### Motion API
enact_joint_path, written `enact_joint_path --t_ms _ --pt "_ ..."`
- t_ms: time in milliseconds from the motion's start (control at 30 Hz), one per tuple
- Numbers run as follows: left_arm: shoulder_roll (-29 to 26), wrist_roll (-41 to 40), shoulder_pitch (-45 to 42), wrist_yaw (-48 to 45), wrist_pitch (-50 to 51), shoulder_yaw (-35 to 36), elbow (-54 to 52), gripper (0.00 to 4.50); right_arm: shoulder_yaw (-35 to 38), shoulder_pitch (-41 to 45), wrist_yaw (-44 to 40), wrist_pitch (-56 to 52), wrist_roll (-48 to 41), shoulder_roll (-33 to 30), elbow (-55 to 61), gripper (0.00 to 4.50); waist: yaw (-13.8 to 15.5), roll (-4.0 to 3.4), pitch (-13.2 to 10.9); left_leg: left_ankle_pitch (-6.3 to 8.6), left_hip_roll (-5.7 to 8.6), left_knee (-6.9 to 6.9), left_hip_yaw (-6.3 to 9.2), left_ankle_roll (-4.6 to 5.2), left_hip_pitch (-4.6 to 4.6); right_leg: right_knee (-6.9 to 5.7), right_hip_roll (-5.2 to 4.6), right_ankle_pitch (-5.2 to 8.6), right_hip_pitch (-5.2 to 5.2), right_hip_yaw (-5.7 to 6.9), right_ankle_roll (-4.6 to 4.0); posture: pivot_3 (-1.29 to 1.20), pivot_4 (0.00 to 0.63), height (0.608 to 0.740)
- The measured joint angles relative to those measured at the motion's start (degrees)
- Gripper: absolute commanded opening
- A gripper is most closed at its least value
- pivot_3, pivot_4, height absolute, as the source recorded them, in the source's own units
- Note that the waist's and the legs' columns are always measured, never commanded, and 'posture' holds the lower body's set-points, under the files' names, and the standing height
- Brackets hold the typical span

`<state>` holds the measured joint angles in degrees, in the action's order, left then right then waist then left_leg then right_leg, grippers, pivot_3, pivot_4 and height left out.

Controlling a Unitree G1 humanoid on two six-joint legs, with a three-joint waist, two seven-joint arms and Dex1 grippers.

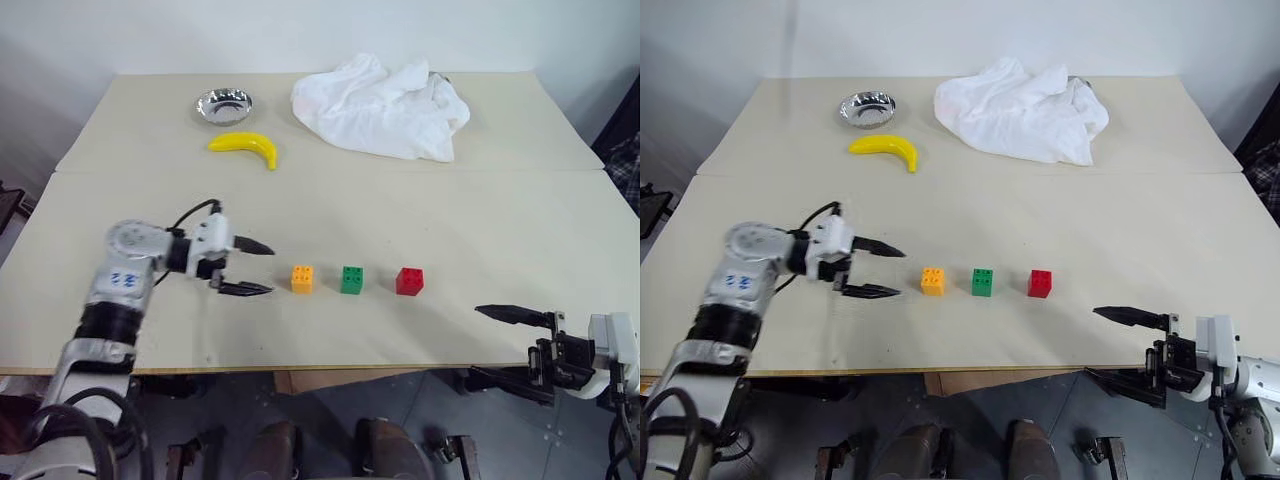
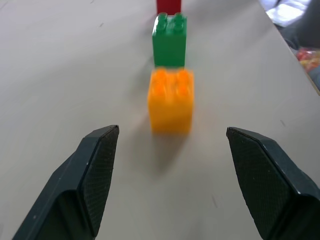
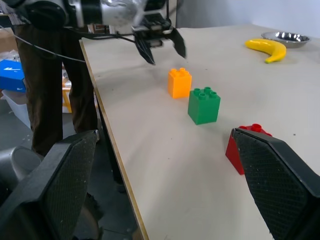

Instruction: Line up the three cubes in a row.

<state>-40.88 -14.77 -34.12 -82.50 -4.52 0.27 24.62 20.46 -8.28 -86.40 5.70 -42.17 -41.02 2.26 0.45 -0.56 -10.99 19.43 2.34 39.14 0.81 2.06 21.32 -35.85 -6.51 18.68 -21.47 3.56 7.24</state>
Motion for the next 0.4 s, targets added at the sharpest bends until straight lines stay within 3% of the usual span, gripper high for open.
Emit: enact_joint_path --t_ms 133,300,400 --pt "-5.31 -3.13 15.23 2.21 1.64 8.01 -9.01 3.66 -0.06 1.03 -0.91 0.18 0.39 -0.16 -1.9 4.5 -0.42 0.0 0.0 0.01 0.0 -0.04 0.07 -0.01 0.0 0.14 -0.05 0.0 0.06 -0.03 -0.01 0.0 0.15 0.74" --pt "-6.03 -6.43 30.91 7.7 4.15 16.72 -20.25 3.66 -0.52 5.17 -1.72 0.97 1.55 -1.42 -6.65 4.5 0.38 -0.01 0.0 0.04 0.02 -0.04 0.13 0.01 -0.04 0.4 -0.14 0.01 0.16 -0.06 -0.03 0.0 0.15 0.74" --pt "-4.96 -8.22 35.46 11.43 5.86 19.89 -25.19 3.66 -1.11 7.18 -1.83 1.53 1.63 -1.84 -8.99 4.5 0.83 -0.02 -0.01 0.05 0.0 -0.05 0.13 -0.01 -0.05 0.41 -0.14 0.03 0.14 -0.06 -0.07 0.0 0.15 0.74"
